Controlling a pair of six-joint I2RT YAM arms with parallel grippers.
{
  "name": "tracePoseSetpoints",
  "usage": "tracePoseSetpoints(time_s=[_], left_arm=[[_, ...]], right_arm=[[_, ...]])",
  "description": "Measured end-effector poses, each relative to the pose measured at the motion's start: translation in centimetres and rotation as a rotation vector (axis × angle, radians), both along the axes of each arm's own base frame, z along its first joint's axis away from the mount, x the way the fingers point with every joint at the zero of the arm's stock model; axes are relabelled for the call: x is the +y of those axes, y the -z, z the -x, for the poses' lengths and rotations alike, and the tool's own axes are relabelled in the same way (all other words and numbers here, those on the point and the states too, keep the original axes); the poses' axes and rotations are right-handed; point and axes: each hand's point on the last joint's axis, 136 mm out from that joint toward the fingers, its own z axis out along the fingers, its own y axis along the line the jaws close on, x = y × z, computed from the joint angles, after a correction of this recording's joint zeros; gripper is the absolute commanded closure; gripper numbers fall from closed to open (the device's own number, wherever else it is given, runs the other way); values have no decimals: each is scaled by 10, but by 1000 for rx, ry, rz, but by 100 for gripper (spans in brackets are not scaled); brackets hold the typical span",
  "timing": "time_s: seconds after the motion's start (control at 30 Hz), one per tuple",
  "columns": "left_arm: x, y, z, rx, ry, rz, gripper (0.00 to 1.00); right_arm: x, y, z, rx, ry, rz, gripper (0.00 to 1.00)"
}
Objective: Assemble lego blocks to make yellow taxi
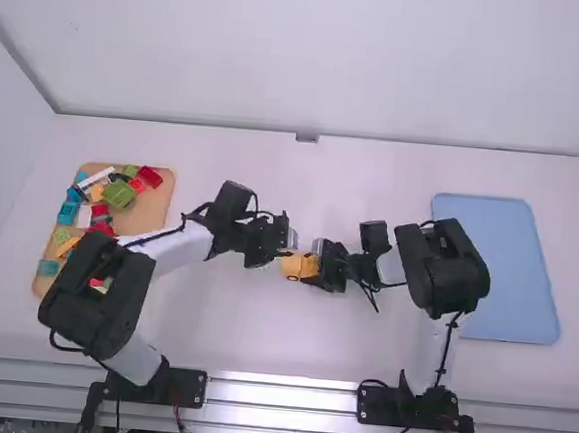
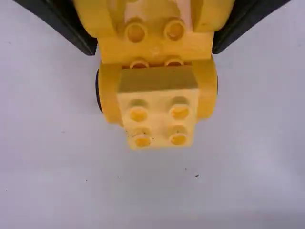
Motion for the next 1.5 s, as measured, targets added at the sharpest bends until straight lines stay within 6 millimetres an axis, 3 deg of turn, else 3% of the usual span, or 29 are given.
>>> tracePoseSetpoints(time_s=[0.33, 0.63, 1.0, 1.3, 1.5], left_arm=[[1, 36, 7, 94, 3, -41, 98], [-8, 33, 13, 92, 57, 8, 98], [-21, 41, 25, 77, 96, -54, 98], [-30, 23, 24, 51, 149, 62, 98], [-17, 3, 10, 10, 112, 106, 98]], right_arm=[[0, 0, 0, 0, 0, 0, 48], [0, 0, 0, 0, 0, 0, 48], [0, 0, 0, 0, 0, 0, 48], [0, 0, -1, -2, 2, 1, 48], [0, 0, -1, 1, 3, 0, 48]])
